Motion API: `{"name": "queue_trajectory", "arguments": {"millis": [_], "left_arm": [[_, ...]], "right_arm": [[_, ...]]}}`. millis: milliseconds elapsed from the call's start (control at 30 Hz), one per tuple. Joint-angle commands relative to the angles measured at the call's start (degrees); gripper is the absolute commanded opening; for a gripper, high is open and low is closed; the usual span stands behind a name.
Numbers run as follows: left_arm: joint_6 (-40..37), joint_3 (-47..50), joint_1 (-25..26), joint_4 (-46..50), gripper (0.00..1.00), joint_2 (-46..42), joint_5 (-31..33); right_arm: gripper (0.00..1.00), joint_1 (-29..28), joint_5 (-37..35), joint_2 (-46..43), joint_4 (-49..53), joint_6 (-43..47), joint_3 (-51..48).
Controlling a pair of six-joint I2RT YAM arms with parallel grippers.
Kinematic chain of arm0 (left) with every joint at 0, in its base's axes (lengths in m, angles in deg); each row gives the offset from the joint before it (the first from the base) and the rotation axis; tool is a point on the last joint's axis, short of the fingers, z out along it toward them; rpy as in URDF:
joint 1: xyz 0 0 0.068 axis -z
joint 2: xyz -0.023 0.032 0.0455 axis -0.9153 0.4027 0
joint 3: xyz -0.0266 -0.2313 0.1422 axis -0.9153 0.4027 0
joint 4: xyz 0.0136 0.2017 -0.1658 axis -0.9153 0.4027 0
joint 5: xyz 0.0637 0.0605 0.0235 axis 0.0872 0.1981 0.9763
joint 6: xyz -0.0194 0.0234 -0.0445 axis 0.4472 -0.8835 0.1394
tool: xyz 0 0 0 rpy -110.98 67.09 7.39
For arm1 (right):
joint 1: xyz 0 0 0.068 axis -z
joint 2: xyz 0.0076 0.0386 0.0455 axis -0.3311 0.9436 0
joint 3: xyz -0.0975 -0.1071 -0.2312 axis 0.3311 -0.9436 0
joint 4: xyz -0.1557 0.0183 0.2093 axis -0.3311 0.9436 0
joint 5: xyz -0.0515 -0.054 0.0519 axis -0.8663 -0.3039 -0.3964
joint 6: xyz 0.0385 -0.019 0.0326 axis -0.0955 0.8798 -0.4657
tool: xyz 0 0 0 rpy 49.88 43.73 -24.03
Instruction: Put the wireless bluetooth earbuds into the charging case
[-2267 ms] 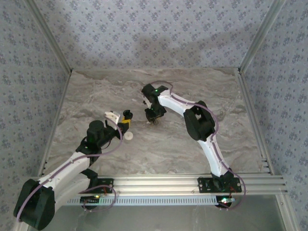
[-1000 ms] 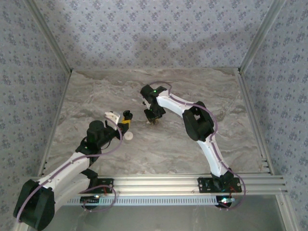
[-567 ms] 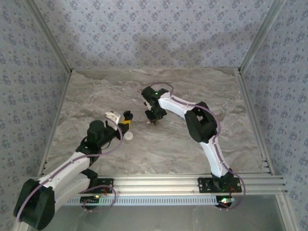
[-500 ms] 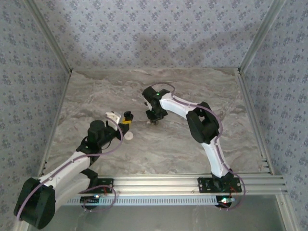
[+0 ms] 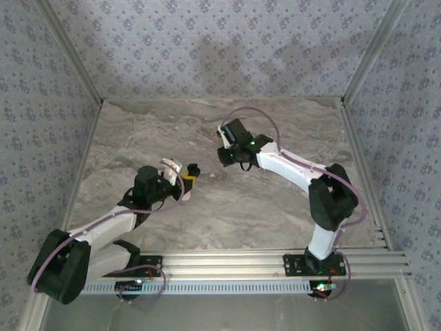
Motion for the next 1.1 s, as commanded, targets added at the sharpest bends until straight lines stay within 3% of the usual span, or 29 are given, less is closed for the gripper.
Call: {"name": "queue_trajectory", "arguments": {"millis": [0, 167, 533, 1067], "left_arm": [[-0.3, -3.7, 1.0, -4.2, 0.10, 2.1, -5.6], [-1.1, -6.3, 1.7, -5.2, 0.09, 5.5, -9.9], [-1.1, -10.1, 2.5, -7.4, 0.09, 10.2, -16.6], [0.0, -11.2, 3.0, -9.8, 0.09, 11.5, -20.3]], "right_arm": [[0.19, -0.6, -1.9, -5.2, -5.4, 2.3, -3.1], [0.19, -1.3, -2.8, -11.8, -8.0, 4.0, -7.4], [0.19, -2.9, 3.5, -22.1, -13.4, 8.2, -16.3], [0.19, -6.0, 6.2, -21.9, -16.5, 11.0, -16.1]]}}
